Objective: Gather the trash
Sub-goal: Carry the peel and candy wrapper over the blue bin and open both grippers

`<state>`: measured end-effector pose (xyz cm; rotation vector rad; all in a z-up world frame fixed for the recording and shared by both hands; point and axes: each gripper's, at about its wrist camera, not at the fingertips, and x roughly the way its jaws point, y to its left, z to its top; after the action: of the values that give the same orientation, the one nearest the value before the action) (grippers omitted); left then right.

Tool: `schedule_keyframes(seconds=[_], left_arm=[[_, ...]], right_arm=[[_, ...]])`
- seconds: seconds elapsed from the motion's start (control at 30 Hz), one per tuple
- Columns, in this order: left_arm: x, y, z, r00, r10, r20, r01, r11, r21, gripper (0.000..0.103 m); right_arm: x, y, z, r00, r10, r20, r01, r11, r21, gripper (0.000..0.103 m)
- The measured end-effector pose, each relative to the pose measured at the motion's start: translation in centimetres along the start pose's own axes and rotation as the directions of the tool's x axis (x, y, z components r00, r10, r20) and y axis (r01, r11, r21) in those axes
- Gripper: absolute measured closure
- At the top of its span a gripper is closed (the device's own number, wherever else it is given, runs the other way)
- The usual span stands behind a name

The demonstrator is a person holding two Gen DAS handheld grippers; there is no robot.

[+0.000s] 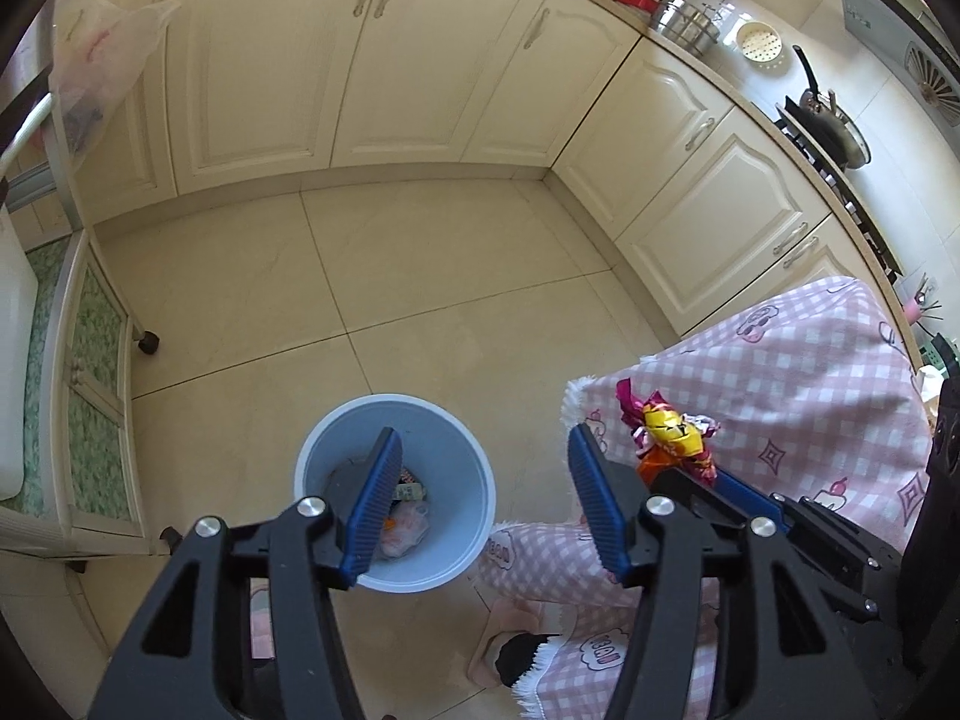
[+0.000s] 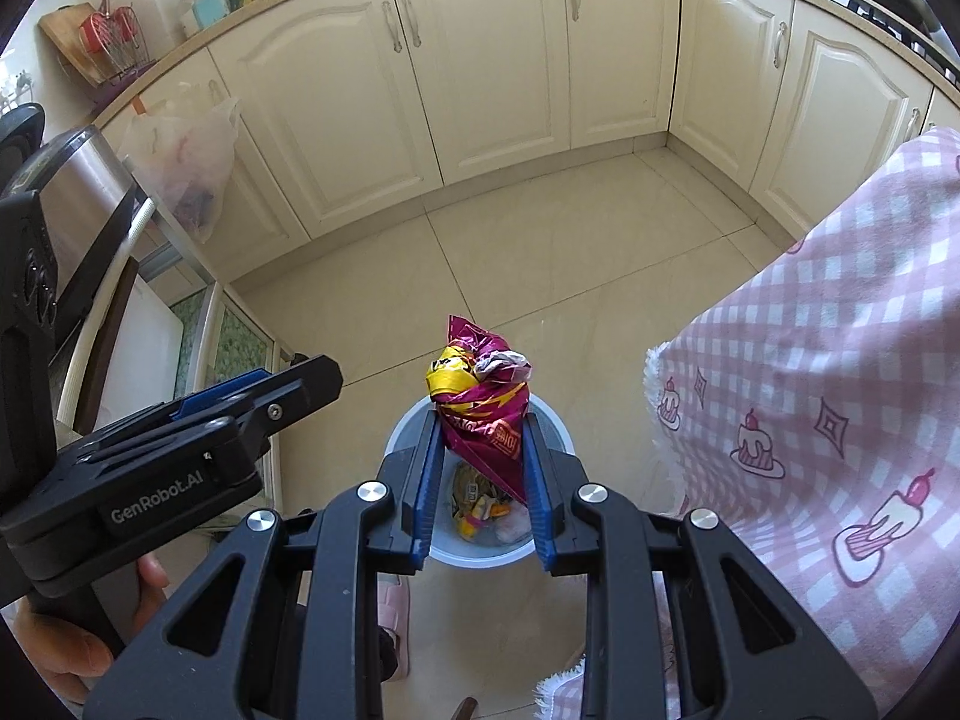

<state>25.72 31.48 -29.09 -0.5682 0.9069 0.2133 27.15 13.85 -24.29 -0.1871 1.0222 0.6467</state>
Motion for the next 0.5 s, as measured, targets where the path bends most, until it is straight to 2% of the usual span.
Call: schedule_keyframes(seconds=[0.43,0.5], left_arm=[[-2.1,1.8,0.8,0.998,0.026,0.056,-0.024,0.999,-0.043,0.046],[-2.5,1.9,1.0,0.998,0.025,0.063,-0.022,0.998,-0.051,0.046]], right_arm=[[0.6,1.6,1.5,0.999,0.026,0.031,-0.026,1.000,-0.016,0.077],[0.6,1.8,1.9,0.999,0.026,0.046,-0.025,1.000,-0.019,0.069]])
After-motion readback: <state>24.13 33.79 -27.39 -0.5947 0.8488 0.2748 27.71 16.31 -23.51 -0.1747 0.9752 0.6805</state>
